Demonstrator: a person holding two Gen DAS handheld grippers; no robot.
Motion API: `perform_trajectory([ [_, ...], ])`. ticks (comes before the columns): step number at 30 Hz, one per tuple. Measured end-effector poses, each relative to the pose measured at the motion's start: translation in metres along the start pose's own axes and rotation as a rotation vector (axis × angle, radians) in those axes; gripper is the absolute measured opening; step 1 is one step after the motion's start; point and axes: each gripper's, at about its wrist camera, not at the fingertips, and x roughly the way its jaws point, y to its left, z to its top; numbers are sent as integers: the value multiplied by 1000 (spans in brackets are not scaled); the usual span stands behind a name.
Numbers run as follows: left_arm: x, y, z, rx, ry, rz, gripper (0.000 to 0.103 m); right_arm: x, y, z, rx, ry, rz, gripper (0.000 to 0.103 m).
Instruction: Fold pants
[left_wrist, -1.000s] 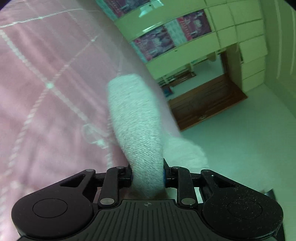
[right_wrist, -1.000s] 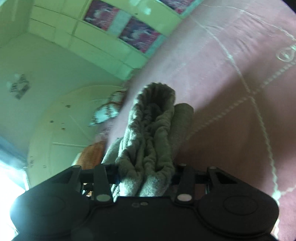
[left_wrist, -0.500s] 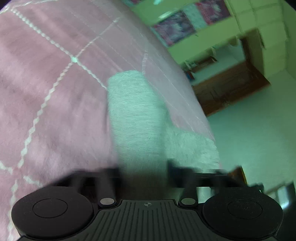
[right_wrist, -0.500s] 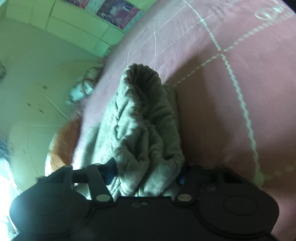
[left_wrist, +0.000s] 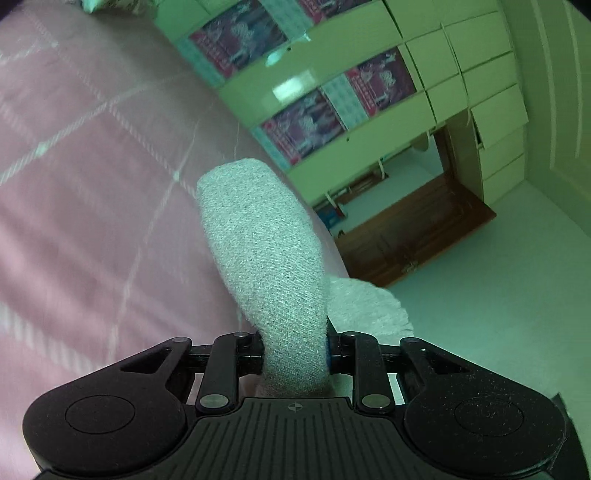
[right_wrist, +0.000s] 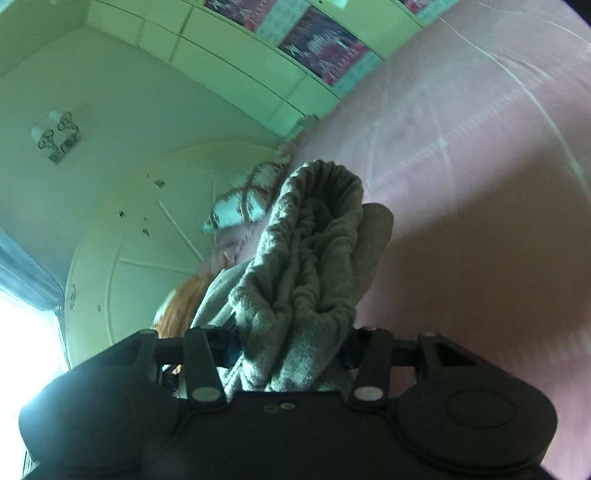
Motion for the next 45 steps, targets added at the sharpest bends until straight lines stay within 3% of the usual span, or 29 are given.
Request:
perform_trajectory([
  [2,23,23,13,22,5,78,39,19,-10,17,1,-39,-11,41],
  [3,32,37,18,33,1,163,56,28,-19,19,-2,-55,-36,44],
  [4,34,48,18,31,-2,303,59,41,-32,19,-13,-46,-139,55],
  [5,40,54,16,61,23,378,59,54,-46,15,2,-8,-264,64],
  [6,38,52,13,98,20,370,59,64,-60,9,30,35,-358,59],
  [8,31,32,5,211,-9,397,59,53,-66,5,49,-5,-324,59],
  [9,27,18,-1,288,-29,420,59,45,-60,2,25,-29,-295,59],
  [11,24,2,-6,349,-63,437,59,42,-43,-4,-65,-48,-303,62],
  [13,27,-7,-18,444,-40,550,61,48,-38,-12,-123,-48,-339,65],
  [14,31,-7,-21,462,-20,593,64,57,-43,-12,-147,-22,-411,63],
  [15,31,-5,-22,437,-20,595,66,63,-54,-14,-128,4,-445,62],
  [17,20,-6,-19,400,-31,578,66,49,-60,-13,-65,-9,-396,62],
  [21,3,-20,-28,416,-82,550,66,22,-29,-19,-198,-80,-418,65],
  [24,14,-24,-47,457,-50,563,66,26,-14,-16,-257,-142,-368,65],
  [26,25,-12,-60,474,-20,613,70,57,-15,-9,-297,-80,-424,68],
  [28,17,-6,-58,400,-49,621,76,86,-43,-8,-217,84,-533,65],
  [30,3,-16,-58,412,-79,641,77,68,-37,-15,-217,30,-490,65],
  [32,-13,-27,-66,455,-89,665,85,44,-23,-24,-253,-14,-488,67],
  [34,-35,-36,-80,471,-113,686,97,14,-12,-37,-247,-44,-454,80],
  [37,-65,-49,-105,459,-107,724,100,-23,9,-66,-280,-59,-469,96],
  [40,-100,-65,-136,440,-122,726,101,-48,21,-94,-302,-14,-492,97],
  [45,-144,-99,-187,453,-124,718,103,-89,58,-146,-360,-36,-546,97],
])
